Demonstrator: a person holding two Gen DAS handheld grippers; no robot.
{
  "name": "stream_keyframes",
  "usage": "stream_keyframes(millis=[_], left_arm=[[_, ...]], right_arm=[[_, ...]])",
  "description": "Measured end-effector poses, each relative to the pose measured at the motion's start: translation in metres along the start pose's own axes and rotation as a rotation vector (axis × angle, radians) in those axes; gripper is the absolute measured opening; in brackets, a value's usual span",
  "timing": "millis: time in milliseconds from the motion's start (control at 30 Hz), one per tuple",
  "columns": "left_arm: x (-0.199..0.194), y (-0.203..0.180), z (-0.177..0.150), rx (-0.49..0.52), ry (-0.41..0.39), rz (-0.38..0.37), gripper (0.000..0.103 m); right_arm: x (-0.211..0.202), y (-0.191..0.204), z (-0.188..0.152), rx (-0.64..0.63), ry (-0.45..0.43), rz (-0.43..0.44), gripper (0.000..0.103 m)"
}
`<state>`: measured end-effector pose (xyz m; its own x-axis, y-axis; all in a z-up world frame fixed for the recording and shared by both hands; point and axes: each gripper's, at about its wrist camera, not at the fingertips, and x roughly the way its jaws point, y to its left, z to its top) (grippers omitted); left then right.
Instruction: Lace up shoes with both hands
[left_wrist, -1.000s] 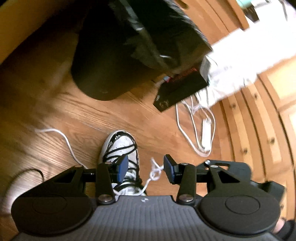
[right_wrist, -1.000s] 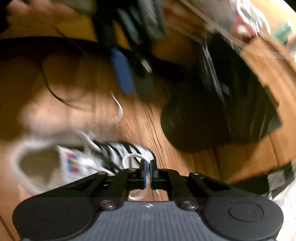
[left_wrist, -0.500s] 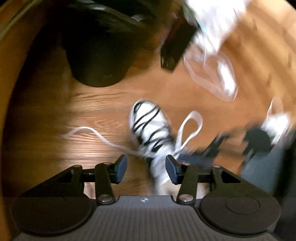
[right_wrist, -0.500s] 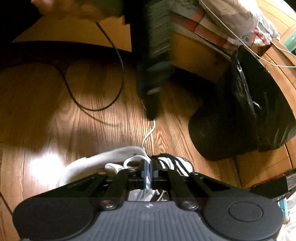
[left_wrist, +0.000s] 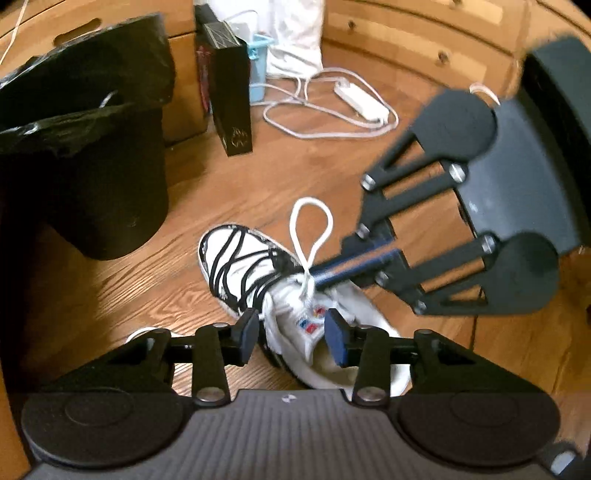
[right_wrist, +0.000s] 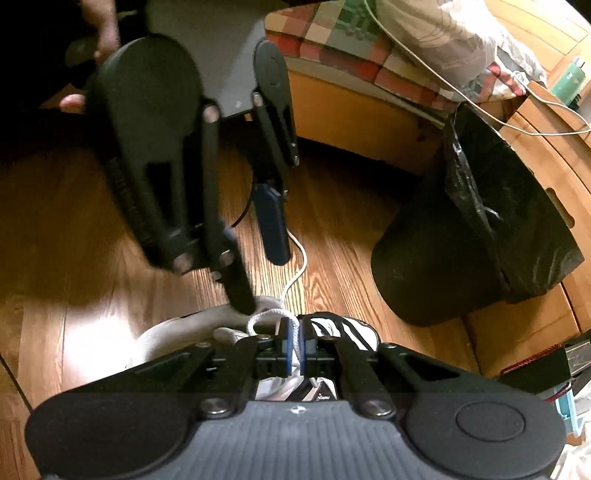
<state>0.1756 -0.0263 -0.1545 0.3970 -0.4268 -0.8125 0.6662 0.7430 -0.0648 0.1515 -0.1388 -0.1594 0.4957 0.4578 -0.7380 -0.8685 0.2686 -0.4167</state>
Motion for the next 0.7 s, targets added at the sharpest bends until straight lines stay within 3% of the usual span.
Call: stream_keyframes(millis=[200, 500, 700], left_arm=[[-0.002, -0.01, 0.002, 0.046, -0.052, -0.006, 0.039], [0.002, -0.028, -0.001, 0.177, -0.07, 0.053, 0.033], [0.005, -0.038, -0.001, 0.235, -0.07, 0.038, 0.013]], right_arm=[[-0.006, 0.001, 0.001, 0.006, -0.021, 0.005, 0.004], [-0.009, 0.002, 0.004, -0.003, -0.036, -0.002, 0.004], [-0.013, -0.008, 0.001, 0.036, -0.042, 0.041, 0.004]])
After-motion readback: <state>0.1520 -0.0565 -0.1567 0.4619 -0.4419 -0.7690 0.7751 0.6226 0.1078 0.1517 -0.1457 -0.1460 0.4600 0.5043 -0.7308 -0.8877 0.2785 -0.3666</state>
